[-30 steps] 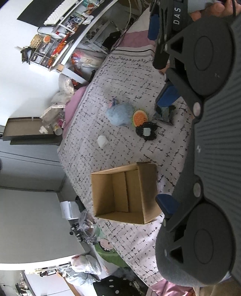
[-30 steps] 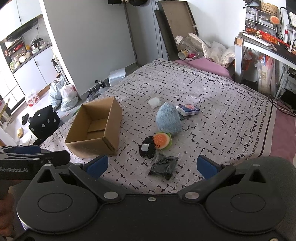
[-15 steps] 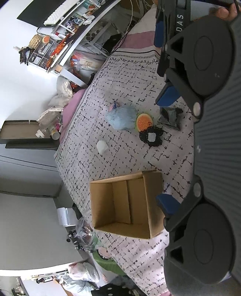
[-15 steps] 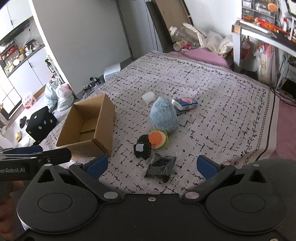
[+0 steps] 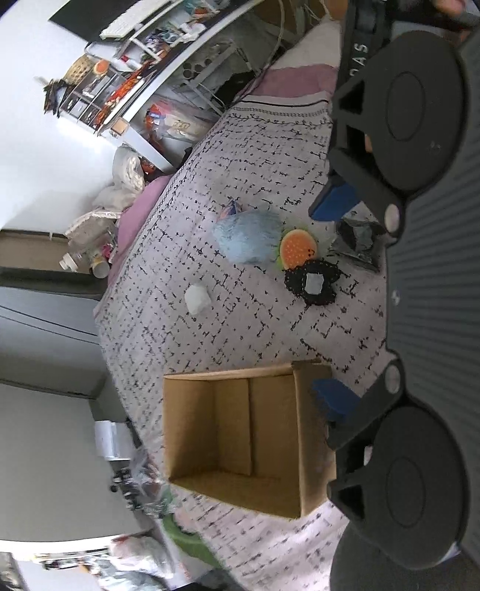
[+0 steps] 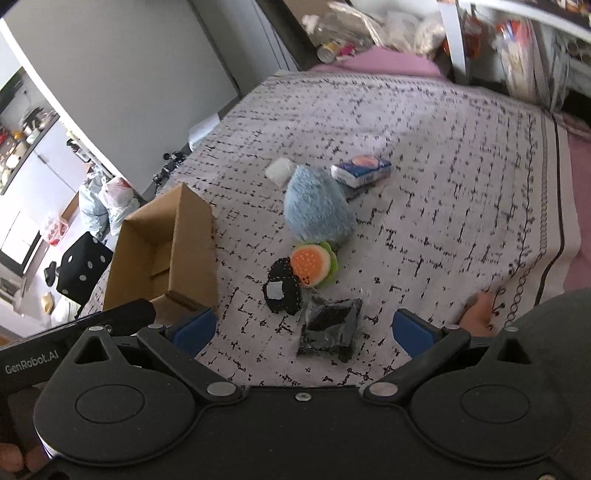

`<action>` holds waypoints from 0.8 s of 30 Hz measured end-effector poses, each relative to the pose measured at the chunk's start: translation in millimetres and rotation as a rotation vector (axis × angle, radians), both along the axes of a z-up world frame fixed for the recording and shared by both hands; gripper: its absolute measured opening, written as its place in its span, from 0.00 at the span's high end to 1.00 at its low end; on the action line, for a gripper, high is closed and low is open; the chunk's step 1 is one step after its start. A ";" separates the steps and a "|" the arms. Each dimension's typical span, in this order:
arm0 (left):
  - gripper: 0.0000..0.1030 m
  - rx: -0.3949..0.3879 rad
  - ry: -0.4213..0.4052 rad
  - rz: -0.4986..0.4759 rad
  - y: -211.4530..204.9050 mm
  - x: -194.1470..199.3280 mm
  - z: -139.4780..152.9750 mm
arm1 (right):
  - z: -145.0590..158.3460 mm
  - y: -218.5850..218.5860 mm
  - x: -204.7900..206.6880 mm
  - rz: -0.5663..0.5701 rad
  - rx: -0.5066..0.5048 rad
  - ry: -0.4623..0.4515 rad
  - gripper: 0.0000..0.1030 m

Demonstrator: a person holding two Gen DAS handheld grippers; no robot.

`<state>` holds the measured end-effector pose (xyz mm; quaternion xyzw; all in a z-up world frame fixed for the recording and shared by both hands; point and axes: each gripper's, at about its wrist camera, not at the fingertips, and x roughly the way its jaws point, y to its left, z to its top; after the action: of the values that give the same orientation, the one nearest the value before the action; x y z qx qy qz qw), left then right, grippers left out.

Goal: Organize soft objects
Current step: 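Move the right tool toward the black bag while the left tool approaches the black scrunchie, then grasp the black plastic bag with the right tool while the left grasps the black scrunchie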

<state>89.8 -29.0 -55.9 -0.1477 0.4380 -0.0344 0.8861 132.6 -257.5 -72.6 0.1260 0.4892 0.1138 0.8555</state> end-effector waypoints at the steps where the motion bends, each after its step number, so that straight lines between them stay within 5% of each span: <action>1: 0.20 -0.014 0.005 0.006 0.9 2.8 -2.6 | -3.1 -0.1 2.0 -0.008 0.006 0.010 0.03; 7: 0.32 -0.067 0.055 0.037 5.5 20.4 -22.4 | -21.7 11.0 15.1 0.008 0.002 0.071 0.19; 24: 0.33 -0.157 0.183 0.073 -4.0 71.7 -79.9 | -88.8 25.5 56.5 -0.088 -0.053 0.270 0.28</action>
<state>161.5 -33.1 -135.8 -0.2349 0.5074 -0.0229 0.8288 189.1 -232.0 -161.4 0.1391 0.5965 0.0453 0.7892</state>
